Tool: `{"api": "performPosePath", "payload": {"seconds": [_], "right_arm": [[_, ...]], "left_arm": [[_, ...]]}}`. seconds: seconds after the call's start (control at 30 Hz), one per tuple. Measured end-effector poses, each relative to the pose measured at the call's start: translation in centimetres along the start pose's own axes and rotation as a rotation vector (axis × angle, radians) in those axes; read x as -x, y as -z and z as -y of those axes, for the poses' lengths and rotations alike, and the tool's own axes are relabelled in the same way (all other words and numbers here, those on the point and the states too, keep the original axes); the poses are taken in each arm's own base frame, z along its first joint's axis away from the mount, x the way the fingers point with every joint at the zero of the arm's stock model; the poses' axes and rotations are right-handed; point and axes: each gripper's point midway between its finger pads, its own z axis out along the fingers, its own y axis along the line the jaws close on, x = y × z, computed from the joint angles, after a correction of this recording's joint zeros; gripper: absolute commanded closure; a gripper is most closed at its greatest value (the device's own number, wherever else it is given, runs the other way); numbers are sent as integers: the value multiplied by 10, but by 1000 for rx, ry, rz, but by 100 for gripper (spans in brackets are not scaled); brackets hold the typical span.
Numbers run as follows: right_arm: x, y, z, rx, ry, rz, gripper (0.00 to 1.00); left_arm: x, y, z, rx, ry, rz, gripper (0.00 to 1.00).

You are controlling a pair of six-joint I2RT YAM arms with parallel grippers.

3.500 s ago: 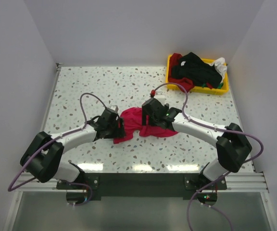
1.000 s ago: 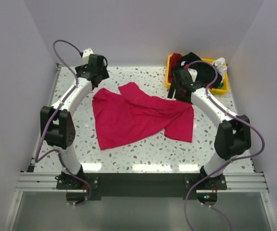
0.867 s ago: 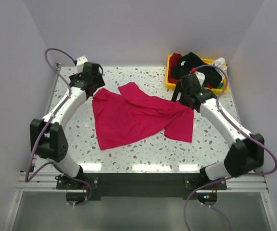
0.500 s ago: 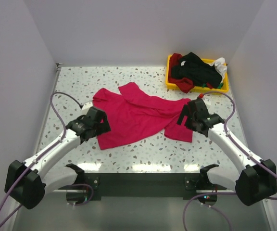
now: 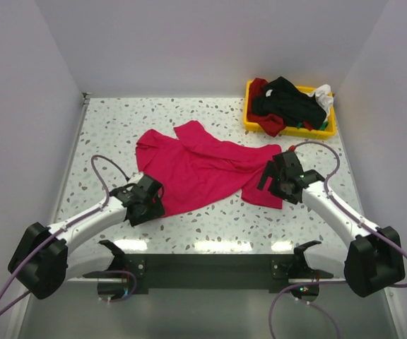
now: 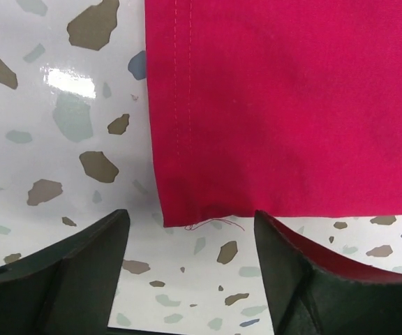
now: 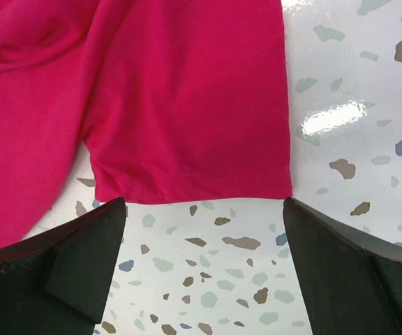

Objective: Fold and stack the t-shirts
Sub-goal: Flatten the tshirt out

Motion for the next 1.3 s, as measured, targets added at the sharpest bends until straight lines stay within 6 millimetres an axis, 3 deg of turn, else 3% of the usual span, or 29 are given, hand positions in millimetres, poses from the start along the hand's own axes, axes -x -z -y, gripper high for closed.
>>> {"api": "performPosePath", "payload": {"seconds": [0.2,0.37,0.57,0.73,1.0,1.1,1.13,1.17,1.23,1.3], "right_arm": [[-8,-6,5,-22,6,-29,4],[-14,-8,9,-34,9,-43,7],[-17,-9,12,-46,10,-50,16],[-21,-14,17,-67,10,-67,19],[-34,-46,25,-131,2,-119,30],[-32,-52,25,-139,1,-104,61],[-31,-53,25,-136,-1,-97,80],[-29,-55,24,-130,-5,-88,88],[-24,-57,19,-96,-31,-60,100],[-25,-55,13,-59,-38,-57,100]], "left_arm": [[-6,-8,1,12,20,-26,63],[-6,-10,-1,12,33,-16,74],[-2,-12,3,1,42,4,99],[4,-15,12,-25,51,27,100],[12,-14,9,-21,55,71,100],[15,-13,7,-14,57,90,100],[16,-12,7,-13,58,98,100],[18,-11,7,-14,60,106,100],[23,-7,6,-16,58,129,100],[31,0,8,-24,54,155,100]]}}
